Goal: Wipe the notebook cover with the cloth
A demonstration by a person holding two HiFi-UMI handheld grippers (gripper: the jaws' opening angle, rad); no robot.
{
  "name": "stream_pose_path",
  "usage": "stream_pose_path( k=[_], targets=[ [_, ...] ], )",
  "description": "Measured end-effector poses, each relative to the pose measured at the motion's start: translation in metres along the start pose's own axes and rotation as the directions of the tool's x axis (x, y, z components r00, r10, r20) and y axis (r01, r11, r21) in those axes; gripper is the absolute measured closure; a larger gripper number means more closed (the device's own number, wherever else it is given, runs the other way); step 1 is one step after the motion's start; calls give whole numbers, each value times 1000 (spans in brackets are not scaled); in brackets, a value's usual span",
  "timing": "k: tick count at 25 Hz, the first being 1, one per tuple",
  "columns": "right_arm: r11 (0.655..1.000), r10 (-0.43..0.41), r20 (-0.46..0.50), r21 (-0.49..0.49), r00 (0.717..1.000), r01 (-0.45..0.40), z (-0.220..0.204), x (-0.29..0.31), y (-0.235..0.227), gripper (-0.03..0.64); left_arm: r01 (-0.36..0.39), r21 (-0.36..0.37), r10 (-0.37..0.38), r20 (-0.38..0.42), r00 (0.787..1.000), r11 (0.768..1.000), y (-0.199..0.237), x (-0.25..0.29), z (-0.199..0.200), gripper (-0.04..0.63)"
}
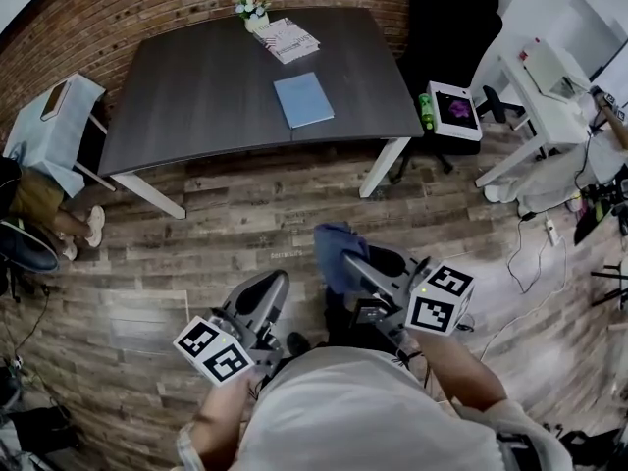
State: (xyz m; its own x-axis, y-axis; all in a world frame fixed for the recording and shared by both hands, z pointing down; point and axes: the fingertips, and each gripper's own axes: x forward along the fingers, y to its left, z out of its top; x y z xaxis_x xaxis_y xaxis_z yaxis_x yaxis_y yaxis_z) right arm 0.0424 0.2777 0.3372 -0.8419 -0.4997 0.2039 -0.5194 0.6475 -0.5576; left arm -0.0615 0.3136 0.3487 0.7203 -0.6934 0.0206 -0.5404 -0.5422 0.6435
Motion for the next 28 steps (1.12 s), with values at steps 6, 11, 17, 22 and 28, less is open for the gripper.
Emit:
stream_pose_path(
  k=[6,11,17,22,28],
  targets=[
    [1000,19,-26,3,999,-19,31,7,-53,534,-28,-3,28,-12,1000,1000,18,59,9,588],
    [999,48,-61,2,997,-48,60,12,-89,533,-62,3,62,2,998,998,28,103,22,588],
    [996,87,-86,-13,993,-89,85,19,-125,534,-123,3,122,28,992,992,43,137,31,588],
    [995,97,-90,-12,991,-98,97,26,-140,534,-141,6,140,31,990,990,50,152,38,588],
    [997,80,-90,-1,993,-81,102,38,-153,533,-134,0,134,20,991,991,68,166,46,588]
  ],
)
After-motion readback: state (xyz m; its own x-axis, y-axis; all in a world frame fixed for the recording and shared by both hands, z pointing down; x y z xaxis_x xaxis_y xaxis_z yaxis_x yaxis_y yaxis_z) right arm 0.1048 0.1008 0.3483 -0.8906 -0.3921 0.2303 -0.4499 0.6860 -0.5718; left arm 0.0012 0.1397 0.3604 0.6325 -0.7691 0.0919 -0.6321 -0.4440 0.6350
